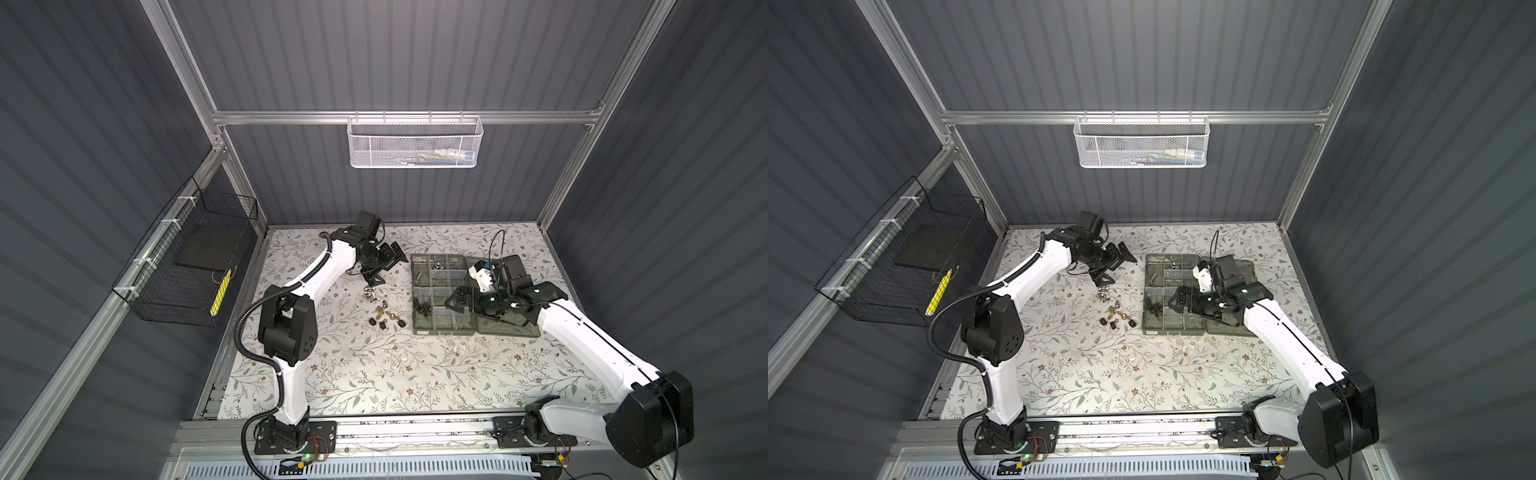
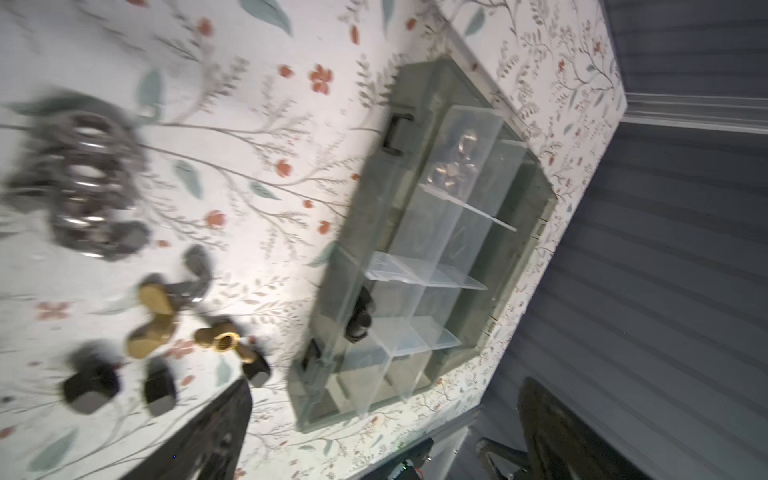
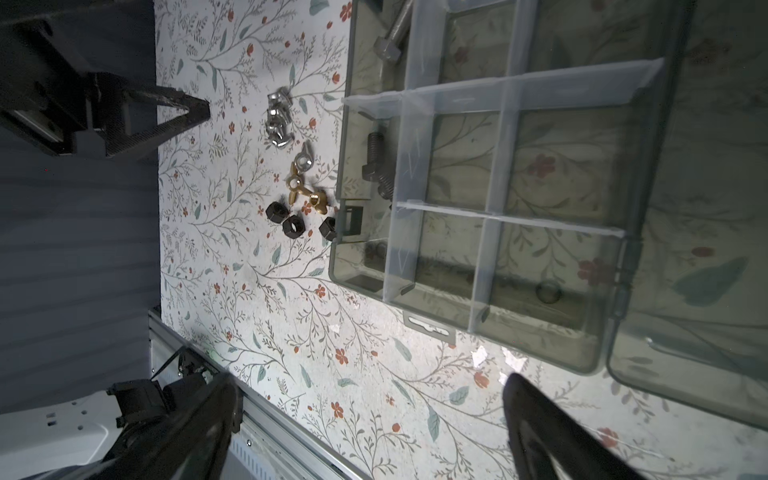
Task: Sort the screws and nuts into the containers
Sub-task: 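Withdraw the left gripper from the box back over the pile, then lower the left gripper around another black hex bolt and close it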
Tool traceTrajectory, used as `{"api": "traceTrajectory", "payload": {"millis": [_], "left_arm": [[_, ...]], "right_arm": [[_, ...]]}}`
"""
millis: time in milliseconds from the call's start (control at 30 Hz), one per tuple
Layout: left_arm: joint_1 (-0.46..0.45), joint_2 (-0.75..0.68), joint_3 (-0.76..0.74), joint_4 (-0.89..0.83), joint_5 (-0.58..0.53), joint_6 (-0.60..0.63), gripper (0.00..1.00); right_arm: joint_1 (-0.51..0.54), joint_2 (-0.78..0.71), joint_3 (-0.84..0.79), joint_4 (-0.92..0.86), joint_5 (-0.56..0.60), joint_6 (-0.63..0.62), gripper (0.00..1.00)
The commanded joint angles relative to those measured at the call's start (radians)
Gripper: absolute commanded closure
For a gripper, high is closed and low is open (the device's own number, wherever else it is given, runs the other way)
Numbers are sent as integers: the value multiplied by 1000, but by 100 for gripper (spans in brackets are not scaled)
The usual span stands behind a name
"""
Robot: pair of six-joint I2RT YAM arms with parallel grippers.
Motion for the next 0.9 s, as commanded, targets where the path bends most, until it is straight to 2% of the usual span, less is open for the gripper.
{"api": "traceTrajectory", "payload": {"millis": [0, 100, 300, 433, 533, 633, 867], "left_arm": [[18, -43, -69, -113, -78, 125, 0], [22, -86, -165, -112, -76, 159, 1], [24, -159, -379, -85, -77, 165, 16], [24, -162, -450, -59, -60, 159, 24], [24, -130, -467, -38, -21, 163, 33], [24, -96, -460, -30, -17, 166, 35], [24, -46, -439, -21, -21, 164, 45]], "right_arm": [[56, 33, 66, -23, 4, -43, 1], [103, 72, 109, -49, 29, -62, 1], [159, 132, 168, -79, 58, -78, 1], [172, 145, 178, -83, 61, -81, 1], [174, 143, 177, -85, 64, -84, 1], [177, 137, 175, -88, 64, -89, 1], [176, 116, 167, -88, 71, -98, 1]]}}
